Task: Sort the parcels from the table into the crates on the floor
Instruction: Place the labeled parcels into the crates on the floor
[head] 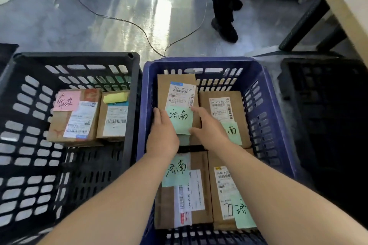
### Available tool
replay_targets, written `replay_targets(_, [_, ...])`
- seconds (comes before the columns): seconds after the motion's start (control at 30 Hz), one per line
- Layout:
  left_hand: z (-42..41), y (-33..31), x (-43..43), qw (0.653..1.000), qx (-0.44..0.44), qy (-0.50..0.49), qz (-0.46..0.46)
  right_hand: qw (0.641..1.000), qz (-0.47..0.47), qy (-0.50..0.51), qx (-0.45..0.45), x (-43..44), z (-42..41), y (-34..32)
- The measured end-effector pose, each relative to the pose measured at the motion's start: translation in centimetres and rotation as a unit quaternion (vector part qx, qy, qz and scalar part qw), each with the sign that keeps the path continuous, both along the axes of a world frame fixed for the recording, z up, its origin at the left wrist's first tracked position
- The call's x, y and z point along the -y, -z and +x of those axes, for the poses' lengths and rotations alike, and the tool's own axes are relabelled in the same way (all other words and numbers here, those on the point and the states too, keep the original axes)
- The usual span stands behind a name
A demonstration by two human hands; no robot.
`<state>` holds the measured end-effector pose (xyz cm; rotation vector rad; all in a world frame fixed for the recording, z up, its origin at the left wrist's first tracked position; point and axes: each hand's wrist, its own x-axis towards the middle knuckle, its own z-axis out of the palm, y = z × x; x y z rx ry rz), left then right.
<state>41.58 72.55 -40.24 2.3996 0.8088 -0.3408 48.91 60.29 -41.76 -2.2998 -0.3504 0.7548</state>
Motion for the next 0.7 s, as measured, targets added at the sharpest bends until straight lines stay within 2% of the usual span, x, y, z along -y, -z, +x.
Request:
replay_targets(0.17, [0.0,0.3,0.5,0.996,-0.014,0.028,0.089,0.999,-0.021,-0.025,0.014,-0.7,0.3,-0.5])
replay_targets(0.3, [-1.6,-1.4,0.8,0.993,-0.02,0.067,0.094,0.994,-0.074,-0.063,0.041,-0.5,-0.8,-2.3])
replay_targets(0.57, [-7.6,-8.9,4.2,0.987,-0.026,0.126,0.101,0.964,-0.186,-0.137,0.131,5.6,-7.9,-9.8])
replay_targets(0.7, [-10.5,-13.4,7.9,0.979,-0.017,0.159,0.126,0.948,-0.206,-0.144,0.198,8.5,-11.1,-14.9])
